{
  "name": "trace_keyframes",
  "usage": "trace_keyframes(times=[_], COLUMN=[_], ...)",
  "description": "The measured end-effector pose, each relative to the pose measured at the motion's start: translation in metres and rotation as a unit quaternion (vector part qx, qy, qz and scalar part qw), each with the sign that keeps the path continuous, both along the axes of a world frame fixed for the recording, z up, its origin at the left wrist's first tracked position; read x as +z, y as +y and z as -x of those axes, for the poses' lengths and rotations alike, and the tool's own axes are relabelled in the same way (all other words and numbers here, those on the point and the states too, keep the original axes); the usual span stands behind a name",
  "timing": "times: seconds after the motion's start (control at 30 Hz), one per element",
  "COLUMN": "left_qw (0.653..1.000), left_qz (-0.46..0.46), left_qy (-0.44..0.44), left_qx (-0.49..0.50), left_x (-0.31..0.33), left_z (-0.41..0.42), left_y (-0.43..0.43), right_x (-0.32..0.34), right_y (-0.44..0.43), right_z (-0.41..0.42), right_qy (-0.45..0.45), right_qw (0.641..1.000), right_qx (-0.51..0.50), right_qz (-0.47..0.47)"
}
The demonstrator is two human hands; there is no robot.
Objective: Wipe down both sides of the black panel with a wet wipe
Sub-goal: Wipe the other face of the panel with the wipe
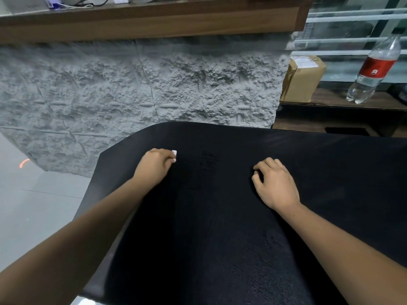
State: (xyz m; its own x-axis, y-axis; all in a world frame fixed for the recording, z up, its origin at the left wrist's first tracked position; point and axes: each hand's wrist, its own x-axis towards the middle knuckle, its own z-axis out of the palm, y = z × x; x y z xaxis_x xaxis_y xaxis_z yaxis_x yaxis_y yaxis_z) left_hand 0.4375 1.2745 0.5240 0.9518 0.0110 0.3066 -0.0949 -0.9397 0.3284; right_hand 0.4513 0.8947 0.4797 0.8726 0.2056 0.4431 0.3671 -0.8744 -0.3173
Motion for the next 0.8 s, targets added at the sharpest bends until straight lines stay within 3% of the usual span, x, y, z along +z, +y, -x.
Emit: trace_keyframes(times=[0.3,0.8], left_qw=[0.995,0.988], left_qz=[0.073,0.045], left_qy=[-0.004,0.016], left_qx=[0.072,-0.148], left_x=[-0.008,-0.024], left_z=[0.000,0.020], left_y=[0.004,-0.125], right_x=[0.001,0.000], right_y=[0.000,0.001], right_z=[0.001,0.000], right_qy=[0.000,0.003], right_qw=[1.000,1.000], right_qx=[-0.001,-0.003], right_qz=[-0.003,-0.001])
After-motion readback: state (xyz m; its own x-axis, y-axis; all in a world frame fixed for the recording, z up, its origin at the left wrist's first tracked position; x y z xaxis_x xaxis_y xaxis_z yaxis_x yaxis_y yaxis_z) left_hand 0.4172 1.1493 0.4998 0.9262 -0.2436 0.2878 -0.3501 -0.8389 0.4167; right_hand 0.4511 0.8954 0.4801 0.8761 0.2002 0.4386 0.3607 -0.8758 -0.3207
